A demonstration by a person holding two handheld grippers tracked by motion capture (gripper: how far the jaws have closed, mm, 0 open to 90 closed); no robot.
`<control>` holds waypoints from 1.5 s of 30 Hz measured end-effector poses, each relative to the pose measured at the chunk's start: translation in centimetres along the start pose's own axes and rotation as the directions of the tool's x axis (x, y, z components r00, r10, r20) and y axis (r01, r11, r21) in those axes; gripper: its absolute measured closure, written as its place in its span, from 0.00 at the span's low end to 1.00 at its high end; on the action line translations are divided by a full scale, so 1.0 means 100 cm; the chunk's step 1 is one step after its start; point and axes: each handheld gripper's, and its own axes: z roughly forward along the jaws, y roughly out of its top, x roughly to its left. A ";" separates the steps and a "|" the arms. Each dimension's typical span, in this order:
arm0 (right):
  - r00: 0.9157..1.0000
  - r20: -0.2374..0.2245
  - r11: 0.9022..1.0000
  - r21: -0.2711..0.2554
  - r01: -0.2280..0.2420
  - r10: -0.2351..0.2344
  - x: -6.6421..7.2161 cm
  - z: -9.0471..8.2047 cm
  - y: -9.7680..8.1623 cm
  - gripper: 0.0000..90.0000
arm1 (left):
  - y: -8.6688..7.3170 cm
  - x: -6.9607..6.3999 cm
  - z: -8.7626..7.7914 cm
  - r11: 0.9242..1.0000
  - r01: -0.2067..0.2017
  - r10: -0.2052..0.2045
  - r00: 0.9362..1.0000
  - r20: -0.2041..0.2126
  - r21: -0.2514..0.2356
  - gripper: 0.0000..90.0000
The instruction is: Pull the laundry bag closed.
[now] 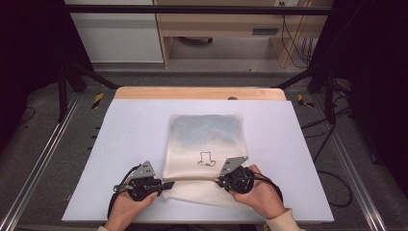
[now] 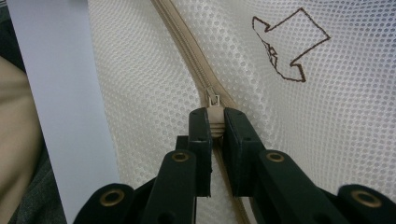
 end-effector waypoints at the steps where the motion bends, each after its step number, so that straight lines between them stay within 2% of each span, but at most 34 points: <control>1: 1.000 -0.002 1.000 0.001 -0.001 0.001 0.000 -0.001 -0.001 0.91 | 0.000 0.000 0.000 1.000 0.001 -0.001 1.000 0.000 0.000 0.91; 25: 0.999 0.016 0.999 -0.015 -0.029 0.029 -0.004 -0.010 -0.016 0.91 | 0.000 0.001 -0.001 1.000 0.004 -0.004 1.000 0.000 -0.004 0.91; 45: 0.997 0.045 0.998 -0.021 -0.065 0.066 -0.009 -0.026 -0.032 0.91 | 0.000 0.001 -0.002 1.000 0.003 -0.003 1.000 -0.005 -0.009 0.91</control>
